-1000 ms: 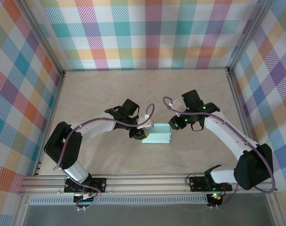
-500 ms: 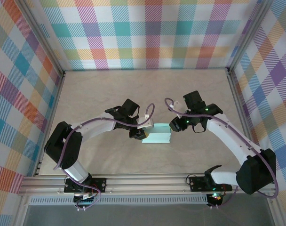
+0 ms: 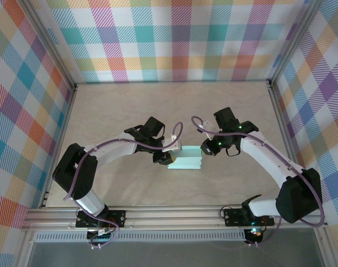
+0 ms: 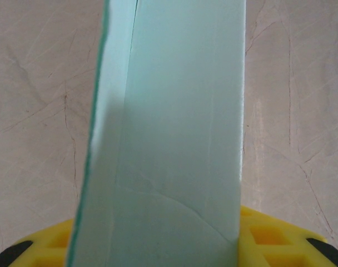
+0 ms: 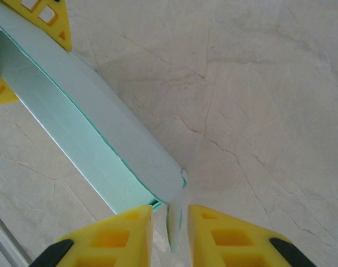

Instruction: Fold the paper box

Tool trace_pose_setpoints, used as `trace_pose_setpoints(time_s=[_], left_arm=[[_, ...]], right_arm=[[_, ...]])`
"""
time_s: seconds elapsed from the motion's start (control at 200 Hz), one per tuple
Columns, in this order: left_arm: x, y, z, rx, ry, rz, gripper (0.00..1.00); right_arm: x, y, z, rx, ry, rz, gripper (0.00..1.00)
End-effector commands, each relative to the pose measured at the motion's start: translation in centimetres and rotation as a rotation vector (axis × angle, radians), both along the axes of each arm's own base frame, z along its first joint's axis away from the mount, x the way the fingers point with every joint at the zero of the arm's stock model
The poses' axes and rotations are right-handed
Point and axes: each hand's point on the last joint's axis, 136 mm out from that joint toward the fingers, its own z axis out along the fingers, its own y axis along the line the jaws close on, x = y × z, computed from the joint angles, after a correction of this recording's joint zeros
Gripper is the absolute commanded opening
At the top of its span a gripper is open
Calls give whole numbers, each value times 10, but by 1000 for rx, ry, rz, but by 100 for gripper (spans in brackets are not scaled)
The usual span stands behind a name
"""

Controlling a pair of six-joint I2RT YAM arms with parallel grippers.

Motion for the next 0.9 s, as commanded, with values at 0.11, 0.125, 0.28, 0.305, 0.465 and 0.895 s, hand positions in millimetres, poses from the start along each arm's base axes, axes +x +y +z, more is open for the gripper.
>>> trace_pose_setpoints(time_s=[0.11, 0.125, 0.28, 0.305, 0.465, 0.895], left_arm=[[-2, 2, -3, 19, 24, -15, 35], [-2, 3, -3, 20, 23, -14, 35], [0, 3, -3, 25, 20, -2, 35], [1, 2, -2, 24, 17, 1, 35], [6, 2, -3, 38, -22, 31, 35], [22, 1, 2, 74, -129, 125, 37]], right_arm=[[-8, 0, -8, -25, 35, 30, 11], [-8, 0, -7, -25, 35, 31, 8], [-10, 1, -3, -27, 36, 23, 0], [-9, 2, -1, -26, 35, 17, 0], [-5, 4, 7, -26, 45, -99, 0], [-4, 12, 14, 68, 125, -555, 0]])
